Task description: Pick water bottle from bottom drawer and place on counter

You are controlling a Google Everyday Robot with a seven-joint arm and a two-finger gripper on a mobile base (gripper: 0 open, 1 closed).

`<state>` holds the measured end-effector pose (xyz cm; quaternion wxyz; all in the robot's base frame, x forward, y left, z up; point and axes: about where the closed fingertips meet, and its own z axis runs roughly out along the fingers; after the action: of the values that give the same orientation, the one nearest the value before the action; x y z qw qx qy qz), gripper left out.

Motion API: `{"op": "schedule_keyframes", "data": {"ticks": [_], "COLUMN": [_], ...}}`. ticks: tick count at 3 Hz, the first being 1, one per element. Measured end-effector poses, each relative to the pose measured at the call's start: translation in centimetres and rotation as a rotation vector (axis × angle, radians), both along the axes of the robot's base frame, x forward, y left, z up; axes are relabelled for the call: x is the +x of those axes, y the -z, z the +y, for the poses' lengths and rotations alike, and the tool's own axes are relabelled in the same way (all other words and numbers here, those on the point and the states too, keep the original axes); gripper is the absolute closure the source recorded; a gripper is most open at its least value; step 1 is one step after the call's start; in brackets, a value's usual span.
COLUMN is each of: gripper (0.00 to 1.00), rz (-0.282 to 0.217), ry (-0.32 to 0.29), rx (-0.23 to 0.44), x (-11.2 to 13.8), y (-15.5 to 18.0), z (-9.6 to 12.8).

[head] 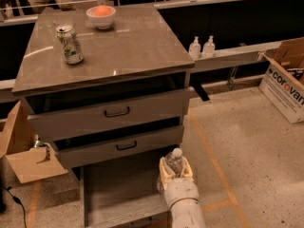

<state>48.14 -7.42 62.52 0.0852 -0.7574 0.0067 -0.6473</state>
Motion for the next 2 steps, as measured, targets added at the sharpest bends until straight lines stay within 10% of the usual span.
{"op": "schedule_keyframes", "data": {"ticks": [2], "gripper": [1.0], "rz": [-0.135], "ry": [-0.015], "rx": [0.048], "x": [3.9], "y": [-7.5], "z": [0.8]}}
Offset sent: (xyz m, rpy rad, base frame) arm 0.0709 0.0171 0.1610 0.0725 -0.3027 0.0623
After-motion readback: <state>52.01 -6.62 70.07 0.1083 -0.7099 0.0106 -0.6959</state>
